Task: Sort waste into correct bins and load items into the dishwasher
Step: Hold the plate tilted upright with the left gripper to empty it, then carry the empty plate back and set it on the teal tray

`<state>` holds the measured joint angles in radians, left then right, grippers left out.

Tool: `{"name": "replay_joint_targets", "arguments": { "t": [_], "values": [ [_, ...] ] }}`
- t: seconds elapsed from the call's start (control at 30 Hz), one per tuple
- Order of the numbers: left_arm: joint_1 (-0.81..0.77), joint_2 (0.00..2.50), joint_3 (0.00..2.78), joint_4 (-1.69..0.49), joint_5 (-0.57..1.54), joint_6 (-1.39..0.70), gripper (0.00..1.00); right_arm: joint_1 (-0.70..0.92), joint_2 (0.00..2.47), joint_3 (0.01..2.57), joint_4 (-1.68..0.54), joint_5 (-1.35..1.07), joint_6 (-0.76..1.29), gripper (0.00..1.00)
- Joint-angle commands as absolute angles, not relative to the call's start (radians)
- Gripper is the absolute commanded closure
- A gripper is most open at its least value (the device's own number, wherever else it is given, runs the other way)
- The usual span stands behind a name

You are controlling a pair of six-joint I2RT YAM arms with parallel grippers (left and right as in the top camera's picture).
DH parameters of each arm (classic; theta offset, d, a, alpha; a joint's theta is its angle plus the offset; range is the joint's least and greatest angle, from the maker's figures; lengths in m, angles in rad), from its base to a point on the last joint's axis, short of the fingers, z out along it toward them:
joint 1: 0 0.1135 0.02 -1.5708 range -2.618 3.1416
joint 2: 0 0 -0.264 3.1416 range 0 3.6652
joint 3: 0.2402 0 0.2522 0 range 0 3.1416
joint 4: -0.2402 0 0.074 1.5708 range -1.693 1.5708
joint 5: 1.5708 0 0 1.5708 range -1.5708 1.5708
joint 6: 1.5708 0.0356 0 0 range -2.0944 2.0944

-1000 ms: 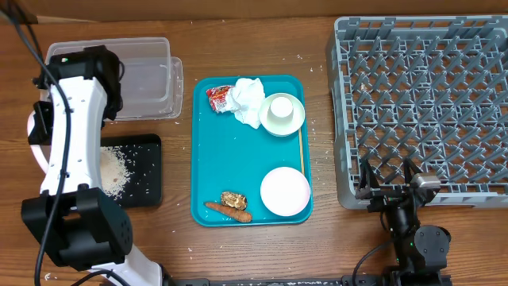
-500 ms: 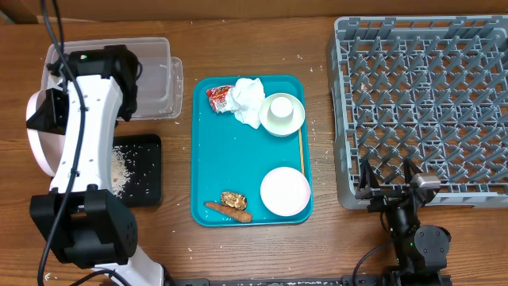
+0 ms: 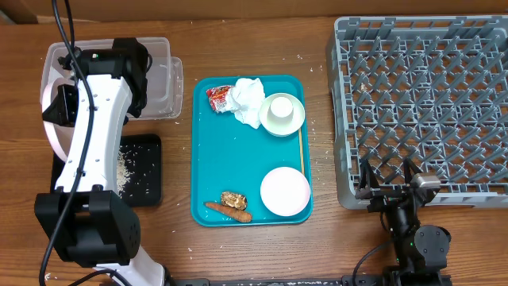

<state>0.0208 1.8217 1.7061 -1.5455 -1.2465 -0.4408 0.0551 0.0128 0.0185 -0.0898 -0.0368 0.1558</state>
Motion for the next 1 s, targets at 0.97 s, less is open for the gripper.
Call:
{"name": "replay_joint_targets", "arguments": {
  "t": [0.97],
  "values": [
    [0.012, 1.737, 1.733, -1.348, -0.427, -0.075, 0.96, 0.062, 0.003, 0.008, -0.083, -0.028, 0.149, 0.00]
  ]
}}
